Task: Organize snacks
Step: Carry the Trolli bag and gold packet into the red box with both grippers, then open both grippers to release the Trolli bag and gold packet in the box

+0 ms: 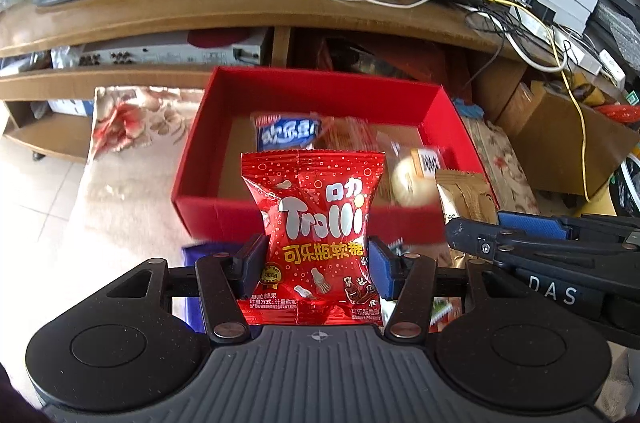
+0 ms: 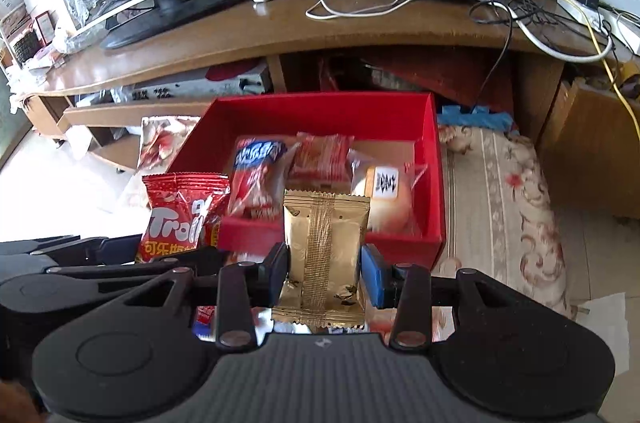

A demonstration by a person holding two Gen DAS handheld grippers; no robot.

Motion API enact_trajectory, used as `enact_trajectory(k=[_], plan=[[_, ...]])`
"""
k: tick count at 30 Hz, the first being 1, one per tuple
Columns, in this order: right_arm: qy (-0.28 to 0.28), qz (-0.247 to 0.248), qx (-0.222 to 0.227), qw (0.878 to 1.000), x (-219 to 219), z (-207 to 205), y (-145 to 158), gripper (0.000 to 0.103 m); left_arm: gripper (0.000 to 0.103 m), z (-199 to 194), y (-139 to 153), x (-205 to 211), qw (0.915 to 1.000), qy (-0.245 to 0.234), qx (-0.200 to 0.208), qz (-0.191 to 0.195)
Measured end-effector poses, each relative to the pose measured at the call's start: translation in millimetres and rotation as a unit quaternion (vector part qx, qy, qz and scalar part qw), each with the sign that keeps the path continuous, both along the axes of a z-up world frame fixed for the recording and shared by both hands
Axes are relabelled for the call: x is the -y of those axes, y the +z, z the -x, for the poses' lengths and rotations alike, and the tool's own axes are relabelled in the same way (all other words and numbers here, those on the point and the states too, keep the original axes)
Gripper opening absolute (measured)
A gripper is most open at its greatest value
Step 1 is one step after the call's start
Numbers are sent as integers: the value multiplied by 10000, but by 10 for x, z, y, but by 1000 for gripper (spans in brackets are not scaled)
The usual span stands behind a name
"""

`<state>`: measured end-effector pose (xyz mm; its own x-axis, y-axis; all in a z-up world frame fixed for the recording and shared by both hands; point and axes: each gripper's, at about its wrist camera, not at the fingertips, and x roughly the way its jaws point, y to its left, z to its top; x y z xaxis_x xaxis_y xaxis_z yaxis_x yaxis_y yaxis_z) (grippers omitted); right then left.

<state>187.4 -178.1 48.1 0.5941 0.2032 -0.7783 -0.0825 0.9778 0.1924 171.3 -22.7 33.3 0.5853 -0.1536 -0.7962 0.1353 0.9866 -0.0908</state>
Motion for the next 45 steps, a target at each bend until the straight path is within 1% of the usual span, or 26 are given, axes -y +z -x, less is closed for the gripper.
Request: enact_trajectory(k=[4,12,22,45], plan=[[-35,-10,50,10000,21,-166,29,39,60,-143,43,34,9999,27,122,-82],[-65,3,116,9999,43,-513,36,39,60,-456,63,76,9996,102,223,-165],[-52,8,40,10000,11,-827,-112,39,59,-745,-62,90,9993,211,136,-292],[29,157,-146,9998,-63,-1004,-407,39,59,-908,-306,98,9984,305,-102,-464]])
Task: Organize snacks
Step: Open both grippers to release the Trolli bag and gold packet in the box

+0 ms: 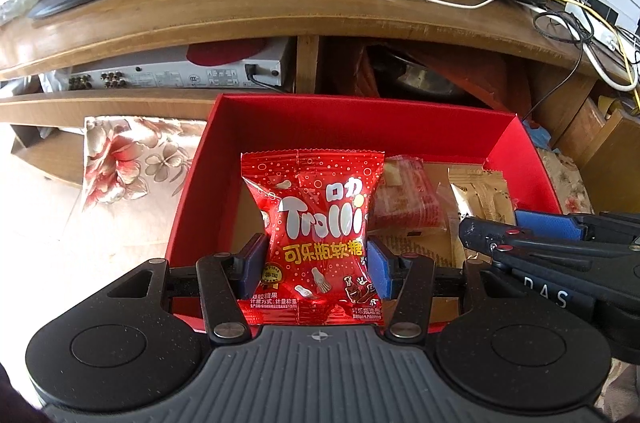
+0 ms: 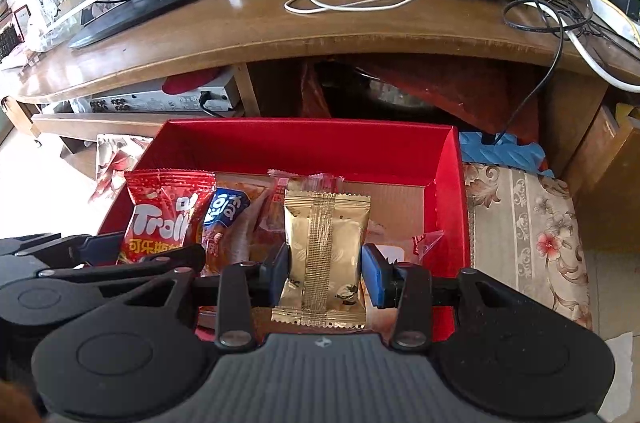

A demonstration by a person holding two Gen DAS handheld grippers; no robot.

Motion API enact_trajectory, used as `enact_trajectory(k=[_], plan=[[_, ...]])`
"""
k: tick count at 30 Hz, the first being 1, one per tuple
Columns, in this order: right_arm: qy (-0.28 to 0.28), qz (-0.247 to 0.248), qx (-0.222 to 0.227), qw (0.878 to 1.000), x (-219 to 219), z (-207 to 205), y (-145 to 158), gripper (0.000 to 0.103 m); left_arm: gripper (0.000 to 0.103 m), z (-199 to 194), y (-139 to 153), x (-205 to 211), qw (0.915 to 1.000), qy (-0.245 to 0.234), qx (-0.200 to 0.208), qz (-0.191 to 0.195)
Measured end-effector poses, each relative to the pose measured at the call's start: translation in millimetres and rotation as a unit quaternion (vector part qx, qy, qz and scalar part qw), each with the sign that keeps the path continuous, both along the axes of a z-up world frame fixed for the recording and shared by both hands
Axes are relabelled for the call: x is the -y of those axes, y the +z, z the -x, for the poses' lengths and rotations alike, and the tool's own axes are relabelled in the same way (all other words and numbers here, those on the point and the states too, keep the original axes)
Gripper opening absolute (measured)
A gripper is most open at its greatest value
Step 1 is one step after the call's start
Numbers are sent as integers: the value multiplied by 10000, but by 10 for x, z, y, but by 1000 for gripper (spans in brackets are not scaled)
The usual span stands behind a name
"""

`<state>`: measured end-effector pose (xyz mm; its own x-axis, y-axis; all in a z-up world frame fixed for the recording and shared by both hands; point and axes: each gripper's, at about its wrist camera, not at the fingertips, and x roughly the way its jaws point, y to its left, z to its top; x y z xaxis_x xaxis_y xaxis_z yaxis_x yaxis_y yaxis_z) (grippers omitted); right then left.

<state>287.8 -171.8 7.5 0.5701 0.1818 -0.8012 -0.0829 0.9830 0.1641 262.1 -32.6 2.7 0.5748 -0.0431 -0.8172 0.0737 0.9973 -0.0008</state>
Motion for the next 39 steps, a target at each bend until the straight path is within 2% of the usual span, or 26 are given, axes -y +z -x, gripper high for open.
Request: enact_trajectory(k=[20,39], plan=[[86,104,-121,9998,-32,-58,-181,39,59,-42,-151,14,9997,12,-116,-196],[38,206,4,9998,-34,-10,-105,40,63,-1,-96,15,9999,2,-26,-148]])
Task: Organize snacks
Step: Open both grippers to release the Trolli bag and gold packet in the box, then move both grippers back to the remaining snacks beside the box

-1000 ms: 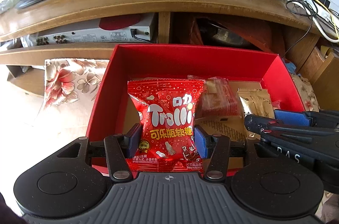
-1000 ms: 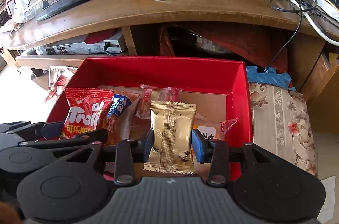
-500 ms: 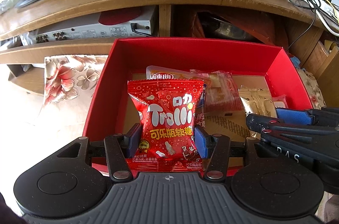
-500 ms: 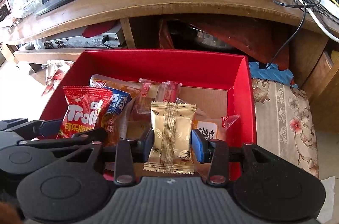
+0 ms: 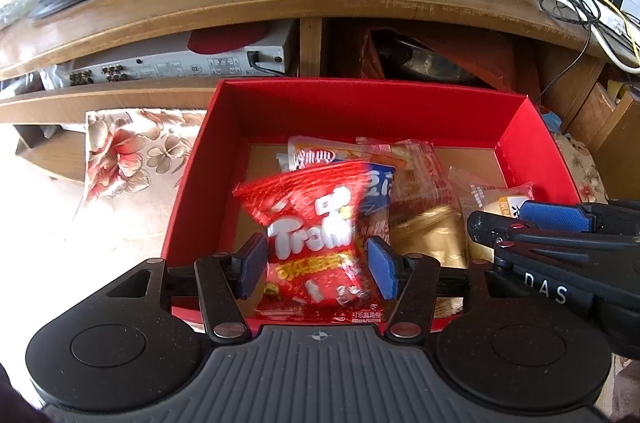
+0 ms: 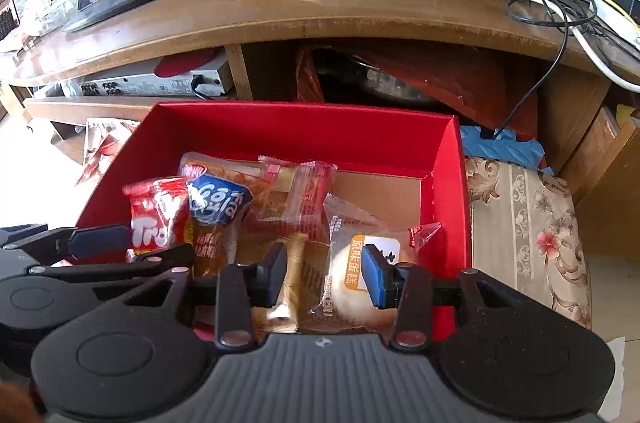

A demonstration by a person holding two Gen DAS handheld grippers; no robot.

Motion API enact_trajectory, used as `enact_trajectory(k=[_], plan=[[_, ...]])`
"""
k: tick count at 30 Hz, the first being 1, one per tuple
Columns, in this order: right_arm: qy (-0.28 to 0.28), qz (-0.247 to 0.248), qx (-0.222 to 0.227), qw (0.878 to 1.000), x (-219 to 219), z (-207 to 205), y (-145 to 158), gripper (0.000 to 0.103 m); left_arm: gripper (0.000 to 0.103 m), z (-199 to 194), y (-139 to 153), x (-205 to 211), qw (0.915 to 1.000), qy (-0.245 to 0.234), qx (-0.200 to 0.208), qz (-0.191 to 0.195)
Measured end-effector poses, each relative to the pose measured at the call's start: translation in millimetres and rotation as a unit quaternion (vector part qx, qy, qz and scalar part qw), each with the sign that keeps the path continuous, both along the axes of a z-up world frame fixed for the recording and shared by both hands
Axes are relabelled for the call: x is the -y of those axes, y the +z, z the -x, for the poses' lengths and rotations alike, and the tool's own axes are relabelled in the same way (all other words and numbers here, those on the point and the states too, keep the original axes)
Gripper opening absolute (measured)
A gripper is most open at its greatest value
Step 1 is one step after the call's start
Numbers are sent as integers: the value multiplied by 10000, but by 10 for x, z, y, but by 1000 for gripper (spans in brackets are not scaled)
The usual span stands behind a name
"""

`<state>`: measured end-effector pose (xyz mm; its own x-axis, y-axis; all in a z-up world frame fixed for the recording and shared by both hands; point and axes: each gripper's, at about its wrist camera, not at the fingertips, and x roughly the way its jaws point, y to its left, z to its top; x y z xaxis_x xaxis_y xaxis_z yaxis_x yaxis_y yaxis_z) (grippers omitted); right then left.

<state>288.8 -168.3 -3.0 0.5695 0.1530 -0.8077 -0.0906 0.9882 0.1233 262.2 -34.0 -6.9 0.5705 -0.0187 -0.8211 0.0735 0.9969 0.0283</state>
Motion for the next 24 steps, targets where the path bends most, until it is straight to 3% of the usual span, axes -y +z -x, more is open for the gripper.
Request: enact_trajectory(k=[24], plan=[[-48,-110,287,9995,7,445,375,41,70,415,316,-87,9992,-104,330,218]])
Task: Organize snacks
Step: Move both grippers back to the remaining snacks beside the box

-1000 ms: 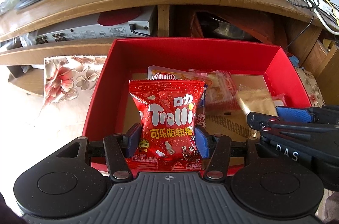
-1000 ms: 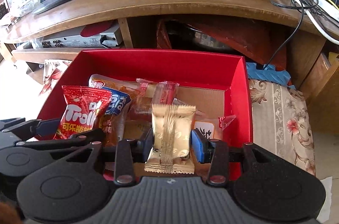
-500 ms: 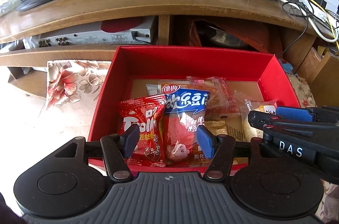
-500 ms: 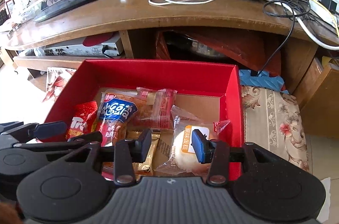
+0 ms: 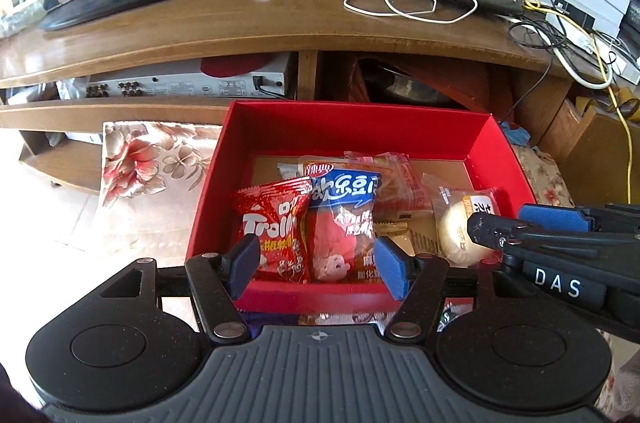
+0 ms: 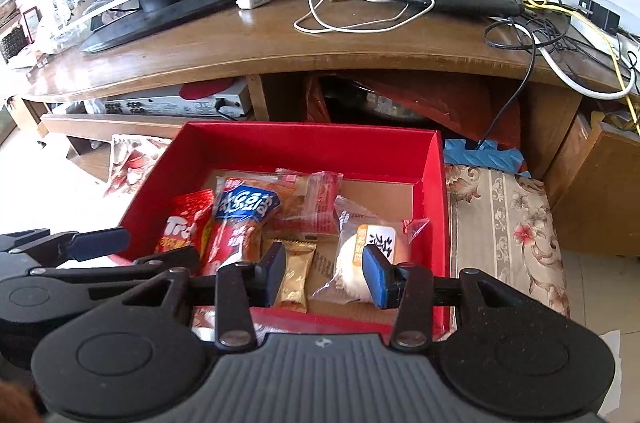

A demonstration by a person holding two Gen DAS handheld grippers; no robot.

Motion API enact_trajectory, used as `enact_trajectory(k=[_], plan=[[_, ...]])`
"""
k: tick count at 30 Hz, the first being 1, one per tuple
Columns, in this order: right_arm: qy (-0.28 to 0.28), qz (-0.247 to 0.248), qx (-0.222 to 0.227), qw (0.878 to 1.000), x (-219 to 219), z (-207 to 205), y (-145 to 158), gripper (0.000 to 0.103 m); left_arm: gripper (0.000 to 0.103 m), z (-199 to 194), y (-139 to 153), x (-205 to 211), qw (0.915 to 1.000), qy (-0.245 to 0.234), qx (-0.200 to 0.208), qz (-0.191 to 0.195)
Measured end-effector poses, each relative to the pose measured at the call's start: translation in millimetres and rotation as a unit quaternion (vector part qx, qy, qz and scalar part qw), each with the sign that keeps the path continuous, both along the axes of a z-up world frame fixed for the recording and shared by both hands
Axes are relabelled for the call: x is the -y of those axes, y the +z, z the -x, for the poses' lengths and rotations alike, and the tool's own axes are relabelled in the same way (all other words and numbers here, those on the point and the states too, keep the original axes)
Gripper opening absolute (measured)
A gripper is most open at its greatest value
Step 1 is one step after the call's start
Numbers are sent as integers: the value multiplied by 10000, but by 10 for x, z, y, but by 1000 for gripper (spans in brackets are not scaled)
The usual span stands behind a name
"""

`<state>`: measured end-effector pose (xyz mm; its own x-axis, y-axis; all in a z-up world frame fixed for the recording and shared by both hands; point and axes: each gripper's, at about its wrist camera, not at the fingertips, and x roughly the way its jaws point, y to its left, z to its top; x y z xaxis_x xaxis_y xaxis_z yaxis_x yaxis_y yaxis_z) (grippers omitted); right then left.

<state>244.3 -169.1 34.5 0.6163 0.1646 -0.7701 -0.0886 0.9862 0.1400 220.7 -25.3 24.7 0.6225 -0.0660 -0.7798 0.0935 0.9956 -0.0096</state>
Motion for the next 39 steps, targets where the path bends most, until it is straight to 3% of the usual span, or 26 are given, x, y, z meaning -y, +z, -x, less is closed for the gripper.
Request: enact_trajectory(k=[22,39], plan=[[242,-78,-78,9996,-184,499,60,41,69,484,33,-205,10000,-22,-56,48],[604,-141,-587,9963,-415,594,-217,44,72,642,-230,-481,9982,92,-581,136]])
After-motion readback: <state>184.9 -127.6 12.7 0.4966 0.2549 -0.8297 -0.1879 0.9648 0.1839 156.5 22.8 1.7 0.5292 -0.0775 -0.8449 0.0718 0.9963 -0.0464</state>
